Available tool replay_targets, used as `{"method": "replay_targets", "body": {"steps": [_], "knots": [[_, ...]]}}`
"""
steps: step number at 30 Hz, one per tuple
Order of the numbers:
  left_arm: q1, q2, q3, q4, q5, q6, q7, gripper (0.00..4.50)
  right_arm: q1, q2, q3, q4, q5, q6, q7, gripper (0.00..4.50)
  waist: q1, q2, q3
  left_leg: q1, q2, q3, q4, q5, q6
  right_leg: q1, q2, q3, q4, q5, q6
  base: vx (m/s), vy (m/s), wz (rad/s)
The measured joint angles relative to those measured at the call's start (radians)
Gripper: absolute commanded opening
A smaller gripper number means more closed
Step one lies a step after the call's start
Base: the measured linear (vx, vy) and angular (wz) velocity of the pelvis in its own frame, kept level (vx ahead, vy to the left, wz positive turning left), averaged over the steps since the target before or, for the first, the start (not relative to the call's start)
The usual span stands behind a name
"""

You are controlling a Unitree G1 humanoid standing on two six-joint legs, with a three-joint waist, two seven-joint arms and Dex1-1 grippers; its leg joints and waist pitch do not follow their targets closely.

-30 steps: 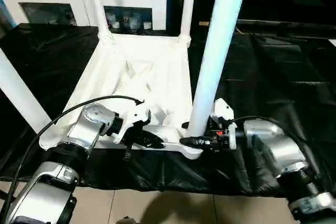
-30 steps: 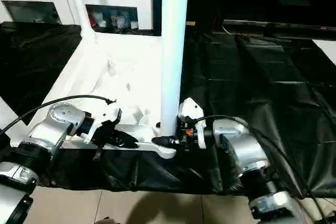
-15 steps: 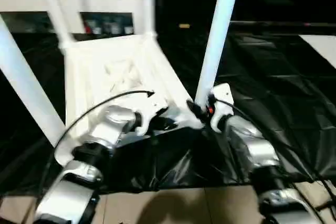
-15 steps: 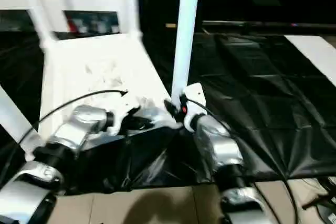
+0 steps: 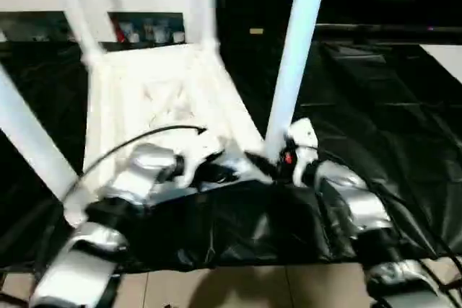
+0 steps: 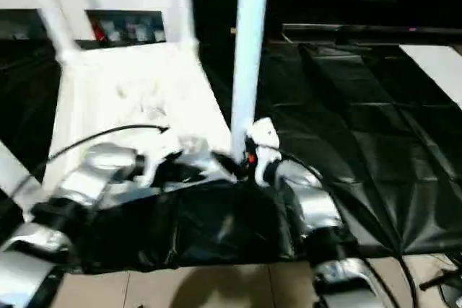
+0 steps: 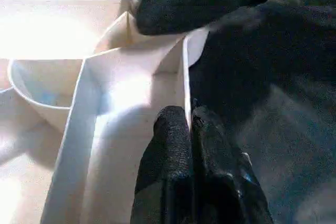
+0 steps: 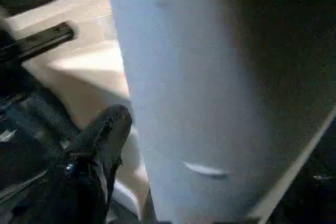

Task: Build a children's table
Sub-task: Rotate leg to tighten

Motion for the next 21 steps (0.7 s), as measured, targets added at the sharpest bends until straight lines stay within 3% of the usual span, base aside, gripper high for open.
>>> {"method": "replay_targets", "body": {"steps": [5,9,11,21], "knots": [[0.003,0.037,-0.007,0.001,-0.021,-0.016,-0.100,0.00,0.013,-0.088,0.062,-0.046,-0.002,0.014,0.177,4.04,0.018,0.000,0.000,-0.002,0.000,0.000,0.001,0.000,0.000,-0.002,0.000,0.000,0.000,0.000,0.000,0.000,0.000,0.00],[0.004,0.068,-0.014,0.001,-0.042,-0.024,-0.186,0.00,0.026,-0.125,0.091,-0.064,0.000,0.028,0.279,3.67,0.037,0.000,0.000,-0.004,0.000,0.000,0.003,0.000,0.000,-0.008,0.000,0.000,0.002,0.000,0.000,0.000,0.000,0.00],[0.004,0.071,-0.016,0.001,-0.043,-0.025,-0.201,0.00,0.026,-0.128,0.094,-0.066,0.003,0.029,0.297,3.56,0.040,0.000,0.000,-0.010,0.001,0.000,0.004,0.000,0.000,-0.009,0.000,0.000,0.003,0.000,-0.001,0.000,0.000,0.00],[0.004,0.097,-0.034,0.001,-0.062,-0.022,-0.291,0.00,0.026,-0.149,0.117,-0.087,0.038,0.077,0.398,2.68,0.051,0.000,0.000,-0.010,0.001,0.000,0.006,0.000,0.000,-0.012,-0.001,0.000,0.005,0.001,-0.001,0.000,0.000,0.00]]}}
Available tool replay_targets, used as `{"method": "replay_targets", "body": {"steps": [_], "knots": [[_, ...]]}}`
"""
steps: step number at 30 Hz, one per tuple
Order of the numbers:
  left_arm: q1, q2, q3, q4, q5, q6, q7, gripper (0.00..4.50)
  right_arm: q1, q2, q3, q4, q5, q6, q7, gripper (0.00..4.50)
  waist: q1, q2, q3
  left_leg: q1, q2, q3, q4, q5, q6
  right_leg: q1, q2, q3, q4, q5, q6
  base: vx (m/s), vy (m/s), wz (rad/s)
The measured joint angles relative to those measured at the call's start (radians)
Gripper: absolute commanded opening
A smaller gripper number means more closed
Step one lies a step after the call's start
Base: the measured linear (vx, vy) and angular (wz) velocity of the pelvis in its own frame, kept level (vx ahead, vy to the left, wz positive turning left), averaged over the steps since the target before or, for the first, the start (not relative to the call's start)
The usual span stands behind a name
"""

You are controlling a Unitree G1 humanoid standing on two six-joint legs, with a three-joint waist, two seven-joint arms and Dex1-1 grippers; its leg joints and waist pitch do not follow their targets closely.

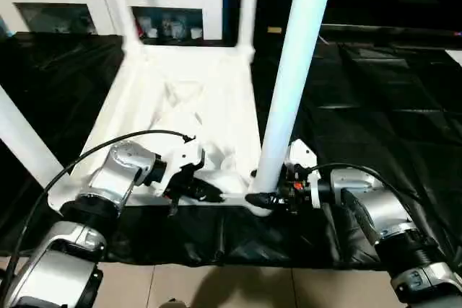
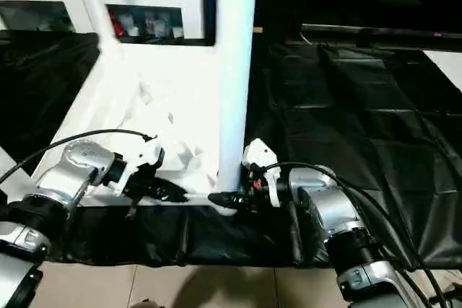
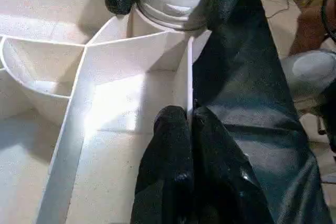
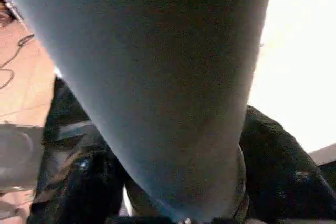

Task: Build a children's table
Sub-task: Rotate leg to tighten

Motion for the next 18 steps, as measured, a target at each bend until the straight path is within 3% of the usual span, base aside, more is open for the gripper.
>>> {"method": "replay_targets", "body": {"steps": [10,14,18], "knots": [[0.000,-0.005,-0.002,0.000,0.005,0.006,0.028,0.00,0.017,0.017,-0.011,-0.018,0.005,0.018,-0.038,2.60,0.006,0.000,0.000,0.000,0.000,0.000,0.001,0.000,0.000,0.001,0.000,0.000,0.002,0.000,0.000,0.000,0.000,0.00],[-0.029,-0.041,0.010,0.026,0.044,0.021,0.173,0.00,0.022,0.093,-0.084,0.023,-0.011,0.012,-0.237,2.60,0.000,0.000,0.000,0.001,0.001,0.000,0.004,0.002,-0.003,0.003,0.000,0.000,0.003,0.003,-0.001,0.000,0.000,0.00],[-0.043,-0.111,0.030,0.040,0.070,0.065,0.339,0.00,-0.010,0.174,-0.155,0.111,-0.030,-0.029,-0.489,2.59,-0.025,0.000,0.000,0.002,0.001,0.000,0.007,0.004,-0.005,0.004,0.000,0.001,0.002,0.005,0.003,0.000,0.000,0.00]]}}
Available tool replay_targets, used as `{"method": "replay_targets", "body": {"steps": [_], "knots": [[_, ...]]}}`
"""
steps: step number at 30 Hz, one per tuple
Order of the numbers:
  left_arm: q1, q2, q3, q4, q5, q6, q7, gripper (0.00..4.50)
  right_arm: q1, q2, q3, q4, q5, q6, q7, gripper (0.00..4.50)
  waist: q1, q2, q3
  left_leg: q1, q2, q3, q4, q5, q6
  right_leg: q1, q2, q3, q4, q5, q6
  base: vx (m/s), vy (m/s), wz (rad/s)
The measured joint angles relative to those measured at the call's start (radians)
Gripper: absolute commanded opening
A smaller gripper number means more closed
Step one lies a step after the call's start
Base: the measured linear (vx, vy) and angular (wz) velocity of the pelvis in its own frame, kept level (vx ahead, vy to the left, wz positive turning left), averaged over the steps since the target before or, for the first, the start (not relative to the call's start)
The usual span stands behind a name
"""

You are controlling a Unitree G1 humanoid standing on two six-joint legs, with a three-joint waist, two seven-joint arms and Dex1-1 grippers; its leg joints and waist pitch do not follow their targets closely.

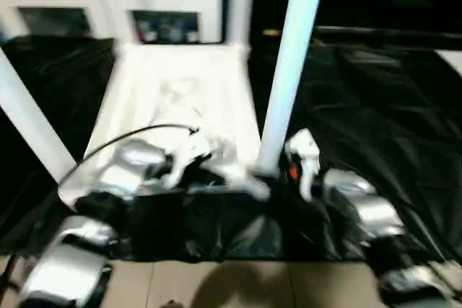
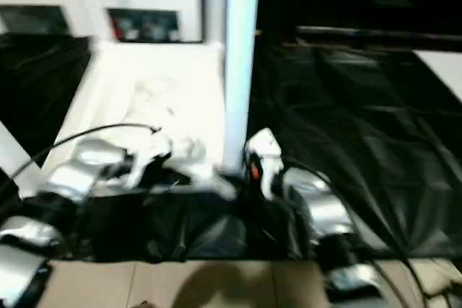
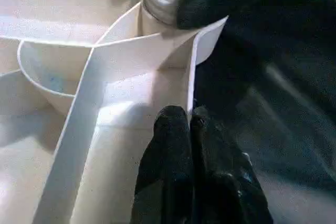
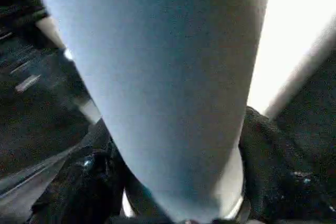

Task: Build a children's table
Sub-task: Rotate leg to tighten

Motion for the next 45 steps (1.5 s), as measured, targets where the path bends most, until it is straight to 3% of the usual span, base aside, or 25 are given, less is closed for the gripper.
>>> {"method": "replay_targets", "body": {"steps": [6,8,10,15,17,18,23,29,30,35,45], "knots": [[-0.009,-0.086,0.025,0.013,0.009,0.047,0.173,0.00,-0.066,0.108,-0.079,0.090,-0.026,-0.014,-0.297,2.59,-0.024,0.002,-0.001,-0.001,0.000,0.000,-0.002,0.000,-0.001,-0.001,0.000,0.000,0.000,0.001,0.000,0.000,0.000,0.00],[-0.009,-0.097,0.030,0.013,0.012,0.053,0.193,0.00,-0.069,0.126,-0.085,0.109,-0.030,-0.043,-0.343,3.15,-0.025,0.002,-0.001,-0.001,0.000,0.000,-0.002,0.000,0.000,-0.001,0.000,0.000,0.000,0.001,-0.001,0.000,0.000,0.00],[-0.009,-0.098,0.032,0.011,0.012,0.054,0.189,0.00,-0.069,0.132,-0.086,0.119,-0.041,-0.067,-0.344,3.29,-0.025,0.003,-0.002,-0.001,0.000,0.000,-0.003,0.000,0.000,-0.002,0.000,0.000,-0.001,0.001,-0.001,0.000,0.000,0.00],[-0.002,-0.083,0.032,0.003,0.008,0.043,0.145,0.00,-0.068,0.120,-0.084,0.119,-0.044,-0.079,-0.260,3.78,-0.026,0.003,-0.001,-0.002,0.000,0.000,-0.004,-0.002,0.002,-0.002,0.000,0.000,-0.002,0.002,-0.002,0.000,0.000,0.00],[0.010,-0.067,0.031,-0.013,0.002,0.030,0.103,0.00,-0.062,0.088,-0.056,0.109,-0.043,-0.078,-0.181,3.78,-0.024,0.003,-0.001,-0.003,0.000,0.000,-0.004,-0.002,0.003,-0.003,0.000,0.000,-0.002,0.001,-0.002,0.000,0.000,0.00],[0.017,-0.054,0.030,-0.020,-0.006,0.023,0.071,0.00,-0.059,0.064,-0.035,0.098,-0.041,-0.074,-0.124,4.12,-0.022,0.003,-0.001,-0.003,0.000,0.000,-0.004,-0.003,0.004,-0.003,0.000,0.000,-0.002,0.000,-0.003,0.000,0.000,0.00],[0.036,0.007,0.027,-0.036,-0.035,0.008,-0.053,0.00,-0.032,-0.015,0.042,0.038,-0.019,-0.064,0.100,4.35,-0.016,0.005,0.000,-0.003,0.000,0.001,-0.003,-0.003,0.004,-0.004,0.000,-0.001,-0.001,0.000,-0.003,0.000,0.000,0.00],[0.040,0.059,0.001,-0.036,-0.048,-0.029,-0.196,0.00,-0.020,-0.119,0.111,-0.025,0.006,-0.032,0.372,4.35,0.015,0.006,0.001,-0.002,0.001,0.001,-0.001,-0.003,0.004,-0.004,0.000,-0.001,-0.001,0.000,-0.003,0.000,0.000,0.00],[0.042,0.066,-0.003,-0.036,-0.052,-0.034,-0.217,0.00,-0.020,-0.130,0.118,-0.033,0.015,-0.018,0.407,4.10,0.020,0.006,0.001,-0.003,0.001,0.001,0.000,-0.003,0.004,-0.004,0.000,-0.001,-0.001,0.000,-0.003,0.000,0.000,0.00],[0.045,0.091,-0.017,-0.042,-0.067,-0.033,-0.304,0.00,-0.018,-0.171,0.153,-0.067,0.043,0.032,0.526,3.82,0.034,0.006,0.001,-0.003,0.001,0.001,0.000,-0.003,0.004,-0.004,0.000,-0.001,-0.001,0.000,-0.003,0.000,0.000,0.00],[0.048,0.106,-0.043,-0.051,-0.073,-0.032,-0.386,0.00,-0.003,-0.187,0.176,-0.101,0.068,0.089,0.608,2.97,0.037,0.006,0.002,-0.003,0.001,0.001,0.000,-0.003,0.004,-0.004,0.000,-0.001,-0.001,0.000,-0.003,0.000,0.000,0.00]]}}
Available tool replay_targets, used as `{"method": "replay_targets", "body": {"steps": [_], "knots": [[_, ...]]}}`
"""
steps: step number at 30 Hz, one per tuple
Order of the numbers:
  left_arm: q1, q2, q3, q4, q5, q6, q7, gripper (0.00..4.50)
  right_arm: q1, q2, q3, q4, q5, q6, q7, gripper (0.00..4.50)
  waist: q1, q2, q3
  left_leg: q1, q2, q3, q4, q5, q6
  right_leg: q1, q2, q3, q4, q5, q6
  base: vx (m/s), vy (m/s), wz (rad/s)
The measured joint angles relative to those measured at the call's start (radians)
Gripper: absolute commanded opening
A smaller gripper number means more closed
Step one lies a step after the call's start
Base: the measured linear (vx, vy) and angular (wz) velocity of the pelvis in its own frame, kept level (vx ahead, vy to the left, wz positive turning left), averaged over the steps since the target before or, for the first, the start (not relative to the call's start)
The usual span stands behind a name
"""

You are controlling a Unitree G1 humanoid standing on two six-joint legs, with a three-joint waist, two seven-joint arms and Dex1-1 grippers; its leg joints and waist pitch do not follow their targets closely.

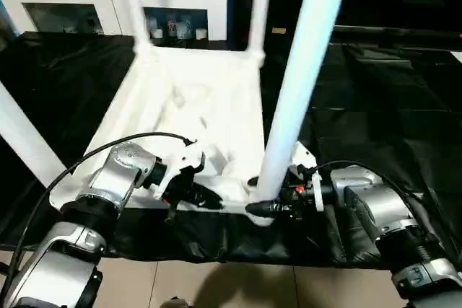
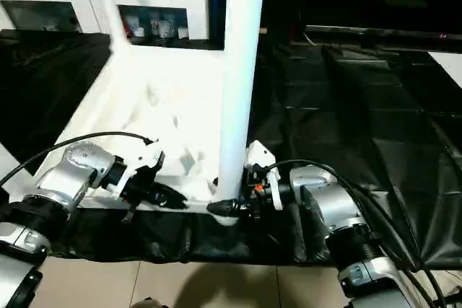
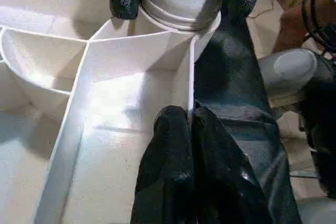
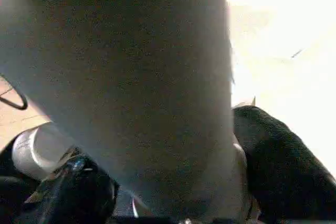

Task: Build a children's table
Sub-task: Rotate leg to tighten

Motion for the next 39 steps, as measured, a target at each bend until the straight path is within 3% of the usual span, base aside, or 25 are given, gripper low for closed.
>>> {"method": "replay_targets", "body": {"steps": [7,14,18,23,24,30,35,39], "knots": [[0.000,-0.004,0.000,0.001,0.000,-0.005,0.014,0.00,0.011,0.008,-0.006,-0.013,-0.001,-0.003,-0.017,2.75,0.001,0.000,0.000,0.000,0.000,0.000,0.000,0.000,0.000,0.000,0.000,0.000,0.000,0.000,0.000,0.000,0.000,0.00],[-0.012,-0.039,0.021,0.014,0.021,0.001,0.160,0.00,0.043,0.058,-0.085,-0.004,-0.024,-0.071,-0.222,2.60,-0.010,0.002,0.001,0.001,0.001,0.000,0.003,0.001,-0.001,0.002,0.000,0.000,0.002,0.001,0.002,0.000,0.000,0.00],[-0.019,-0.095,0.045,0.015,0.041,0.042,0.316,0.00,0.042,0.140,-0.162,0.040,-0.050,-0.110,-0.472,2.40,-0.037,0.002,0.001,0.001,0.001,0.000,0.004,0.001,-0.001,0.003,0.000,0.001,0.002,0.000,0.004,0.000,0.000,0.00],[-0.027,-0.162,0.058,0.015,0.053,0.086,0.466,0.00,0.004,0.217,-0.214,0.090,-0.086,-0.116,-0.722,2.37,-0.061,0.002,0.000,0.002,0.001,0.000,0.003,0.001,-0.002,0.003,0.001,0.001,0.001,0.001,0.004,0.000,0.000,0.00],[-0.026,-0.180,0.061,0.015,0.055,0.095,0.495,0.00,-0.008,0.241,-0.228,0.108,-0.093,-0.125,-0.781,2.69,-0.064,0.002,0.000,0.002,0.001,0.000,0.003,0.001,-0.002,0.003,0.001,0.001,0.001,0.001,0.004,0.000,0.000,0.00],[-0.027,-0.208,0.072,0.014,0.066,0.111,0.536,0.00,-0.029,0.295,-0.257,0.166,-0.108,-0.177,-0.883,3.21,-0.066,0.004,-0.001,0.001,0.000,0.000,0.002,0.001,-0.001,0.003,0.001,0.001,0.000,0.001,0.003,0.000,0.000,0.00],[-0.027,-0.196,0.068,0.010,0.065,0.106,0.510,0.00,-0.025,0.268,-0.253,0.152,-0.087,-0.168,-0.783,3.61,-0.067,0.004,-0.001,0.000,0.000,0.000,0.001,0.001,-0.001,0.002,0.001,0.001,0.000,0.003,0.000,0.000,0.000,0.00],[-0.024,-0.157,0.058,0.009,0.048,0.084,0.425,0.00,-0.016,0.203,-0.202,0.128,-0.078,-0.163,-0.614,4.00,-0.062,0.004,0.000,-0.001,0.000,0.000,-0.001,0.001,-0.001,0.001,0.001,0.000,0.000,0.002,0.000,0.000,0.000,0.00]]}}
